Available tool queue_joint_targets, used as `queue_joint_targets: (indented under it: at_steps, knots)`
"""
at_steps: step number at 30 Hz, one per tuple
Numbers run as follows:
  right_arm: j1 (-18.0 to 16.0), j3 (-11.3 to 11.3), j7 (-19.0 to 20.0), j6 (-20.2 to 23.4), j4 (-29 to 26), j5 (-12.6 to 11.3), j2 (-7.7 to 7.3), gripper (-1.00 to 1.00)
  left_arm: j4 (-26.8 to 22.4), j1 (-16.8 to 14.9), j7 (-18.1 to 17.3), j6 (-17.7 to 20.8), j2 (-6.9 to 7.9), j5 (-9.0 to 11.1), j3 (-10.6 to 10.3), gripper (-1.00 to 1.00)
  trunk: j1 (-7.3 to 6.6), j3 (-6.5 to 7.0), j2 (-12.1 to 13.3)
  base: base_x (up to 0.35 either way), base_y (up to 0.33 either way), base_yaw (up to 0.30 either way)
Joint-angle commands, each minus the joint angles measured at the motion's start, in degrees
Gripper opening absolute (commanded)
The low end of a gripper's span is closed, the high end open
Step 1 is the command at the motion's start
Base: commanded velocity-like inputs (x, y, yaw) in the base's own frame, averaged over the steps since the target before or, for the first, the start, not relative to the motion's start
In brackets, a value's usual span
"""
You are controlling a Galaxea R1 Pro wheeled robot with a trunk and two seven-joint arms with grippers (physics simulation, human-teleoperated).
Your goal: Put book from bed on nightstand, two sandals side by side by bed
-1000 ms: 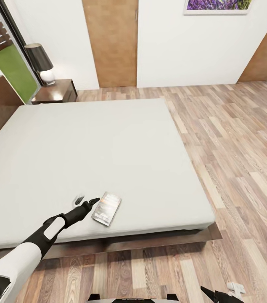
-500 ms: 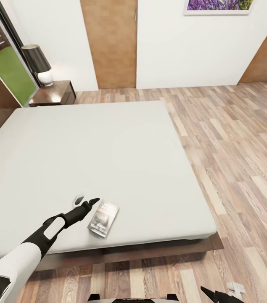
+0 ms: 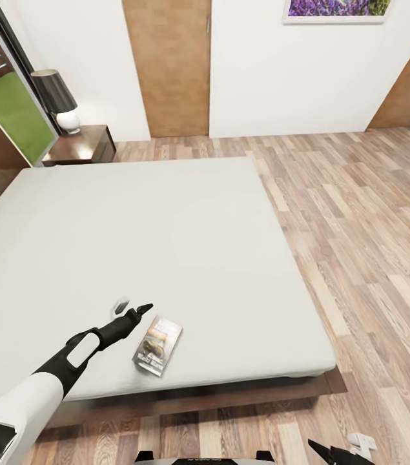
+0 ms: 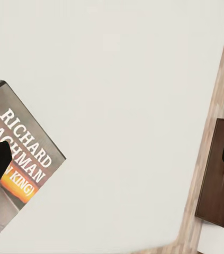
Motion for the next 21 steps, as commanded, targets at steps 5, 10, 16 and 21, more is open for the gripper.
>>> queue_joint_targets:
  at_steps: [5,10,16,21]
  knots:
    - [-0.1,0.4,0.1,-0.1,0.1,-0.6,-0.04,1.0,0.1,0.0,0.0,0.3,0.08,0.5,-0.2,1.0,0.03,-0.07,-0.1,0.015,0.0,0.0]
    - [0.0,0.4,0.1,-0.1,0.1,-0.6,-0.04,1.0,0.1,0.0,0.0,0.3,0.1,0.5,-0.1,1.0,0.91,-0.79,-1.7,0.002,0.0,0.0]
    - [0.0,0.4,0.1,-0.1,0.1,-0.6,-0.04,1.0,0.1,0.0,0.1,0.3,0.1,0.5,-0.1,1.0,2.23,-1.87,-4.1,0.0,0.0,0.0]
    - [-0.1,0.3,0.1,-0.1,0.1,-0.6,-0.04,1.0,0.1,0.0,0.1,0.3,0.1,0.5,-0.1,1.0,3.33,-2.77,-6.1,0.0,0.0,0.0]
